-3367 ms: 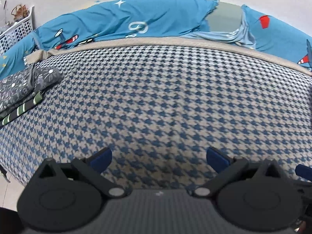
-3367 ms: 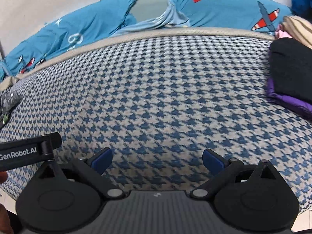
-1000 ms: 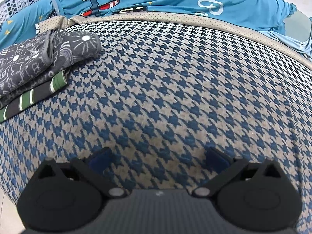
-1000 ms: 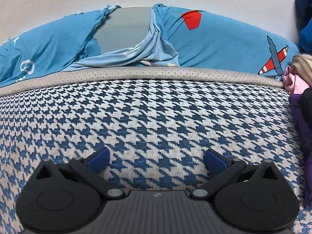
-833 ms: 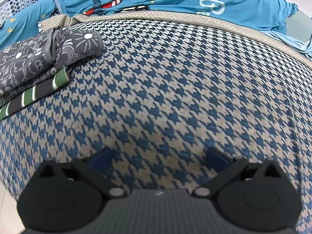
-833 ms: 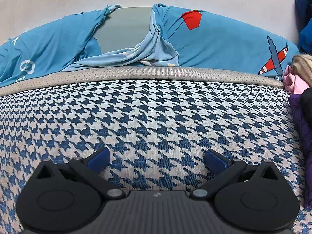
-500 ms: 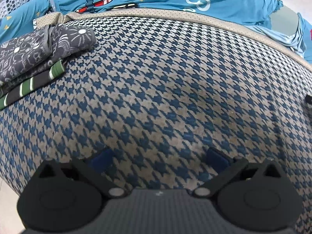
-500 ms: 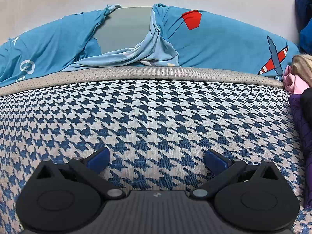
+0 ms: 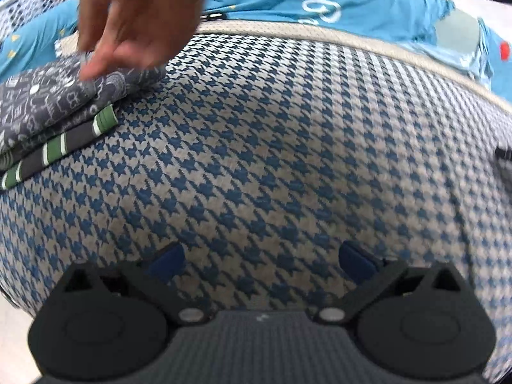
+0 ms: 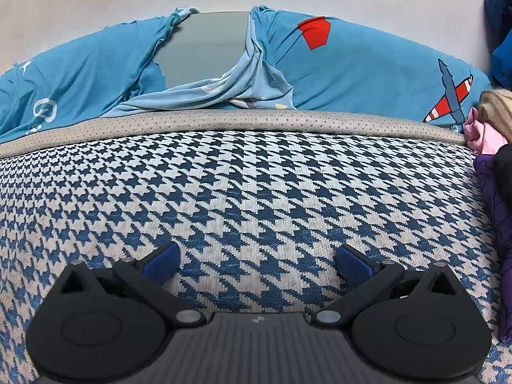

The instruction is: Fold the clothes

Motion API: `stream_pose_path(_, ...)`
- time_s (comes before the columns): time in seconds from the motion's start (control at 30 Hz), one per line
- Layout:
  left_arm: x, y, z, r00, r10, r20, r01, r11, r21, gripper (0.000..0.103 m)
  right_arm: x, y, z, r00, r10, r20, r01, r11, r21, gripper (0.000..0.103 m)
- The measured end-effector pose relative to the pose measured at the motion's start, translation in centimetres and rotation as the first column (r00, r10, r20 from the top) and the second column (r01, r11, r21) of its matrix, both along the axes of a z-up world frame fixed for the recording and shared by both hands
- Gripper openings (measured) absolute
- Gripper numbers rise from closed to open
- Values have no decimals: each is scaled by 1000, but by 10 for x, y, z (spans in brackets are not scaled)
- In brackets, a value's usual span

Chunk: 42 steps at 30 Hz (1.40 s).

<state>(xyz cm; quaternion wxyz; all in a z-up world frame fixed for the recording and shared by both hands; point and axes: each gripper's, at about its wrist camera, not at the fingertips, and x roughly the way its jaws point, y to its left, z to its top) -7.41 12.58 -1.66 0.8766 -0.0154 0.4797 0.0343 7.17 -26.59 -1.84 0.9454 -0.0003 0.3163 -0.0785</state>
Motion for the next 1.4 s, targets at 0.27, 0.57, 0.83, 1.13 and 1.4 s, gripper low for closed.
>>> stream_pose_path(0.27, 2, 7, -9, 999, -3, -50, 2, 1000, -18, 103, 0, 0, 0, 1000, 0, 0, 0, 1000, 0, 103)
stream_pose_path(0.57, -4, 7, -10, 1000, 3, -23, -3, 1000, -20, 103, 0, 0, 0, 1000, 0, 0, 0, 1000, 0, 103)
stream_pose_path(0.83, -6, 8, -9, 1000, 2, -16, -3, 1000, -18, 103, 0, 0, 0, 1000, 0, 0, 0, 1000, 0, 103)
stream_pose_path(1.13, -10, 11, -8, 1000, 3, 1, -3, 1000, -19, 103, 0, -1, 0, 1000, 0, 0, 0, 1000, 0, 103)
stream_pose_path(1.4, -13, 8, -9, 1000, 5, 20, -5, 1000, -2, 103, -1, 0, 0, 1000, 0, 0, 0, 1000, 0, 103)
